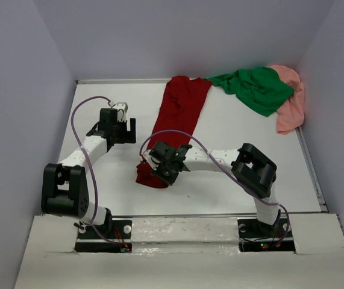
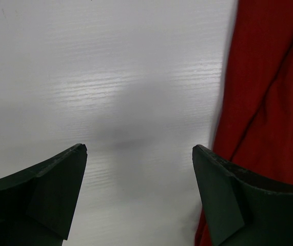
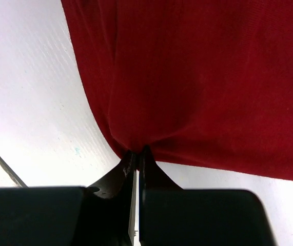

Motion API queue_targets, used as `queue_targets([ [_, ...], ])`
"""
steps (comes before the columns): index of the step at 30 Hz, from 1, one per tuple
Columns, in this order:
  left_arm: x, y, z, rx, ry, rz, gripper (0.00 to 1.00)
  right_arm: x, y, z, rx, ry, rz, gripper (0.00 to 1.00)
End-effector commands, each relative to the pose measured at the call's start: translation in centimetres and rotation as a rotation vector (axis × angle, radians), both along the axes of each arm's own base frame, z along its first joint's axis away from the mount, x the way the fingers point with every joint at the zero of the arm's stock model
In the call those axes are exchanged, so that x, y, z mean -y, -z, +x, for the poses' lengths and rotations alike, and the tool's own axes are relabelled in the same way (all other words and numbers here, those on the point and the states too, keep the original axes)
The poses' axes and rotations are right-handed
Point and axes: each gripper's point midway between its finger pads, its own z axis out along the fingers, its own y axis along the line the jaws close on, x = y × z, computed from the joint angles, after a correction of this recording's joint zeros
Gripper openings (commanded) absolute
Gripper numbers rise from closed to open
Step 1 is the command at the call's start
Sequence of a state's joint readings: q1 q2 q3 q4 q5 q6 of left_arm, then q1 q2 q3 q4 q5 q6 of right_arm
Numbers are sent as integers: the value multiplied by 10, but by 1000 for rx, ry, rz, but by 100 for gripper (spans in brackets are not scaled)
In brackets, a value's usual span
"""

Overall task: Fold and stack the t-shirts
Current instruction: Fold the tshirt

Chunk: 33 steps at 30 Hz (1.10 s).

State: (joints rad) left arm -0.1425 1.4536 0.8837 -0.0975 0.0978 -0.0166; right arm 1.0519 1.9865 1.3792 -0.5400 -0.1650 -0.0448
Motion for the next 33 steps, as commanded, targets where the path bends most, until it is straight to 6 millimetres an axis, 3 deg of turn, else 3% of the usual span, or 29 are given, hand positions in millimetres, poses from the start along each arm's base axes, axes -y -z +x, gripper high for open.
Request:
queue_targets([
  [1, 5, -31, 12, 94, 17, -17, 93, 13, 37, -15, -62, -11, -70, 0],
  [6, 17, -30, 7, 80, 75, -66, 91, 21, 38, -16, -49, -16, -87, 0],
  [9, 26, -30, 2, 71, 113, -98, 90, 36, 42, -12, -2, -19, -133, 0],
  [15, 39, -21, -5, 18, 205, -118, 89, 69, 36, 29, 27, 121, -151, 0],
  [23, 75, -33, -25, -66, 389, -136, 89, 104, 38, 72, 16, 268, -182, 0],
  [28, 95, -9, -47, -196, 502, -213, 89, 119, 37, 91, 1, 337, -170, 0],
  [33, 115, 10, -76, -335, 643, -265, 89, 119, 32, 91, -10, 347, -148, 0],
])
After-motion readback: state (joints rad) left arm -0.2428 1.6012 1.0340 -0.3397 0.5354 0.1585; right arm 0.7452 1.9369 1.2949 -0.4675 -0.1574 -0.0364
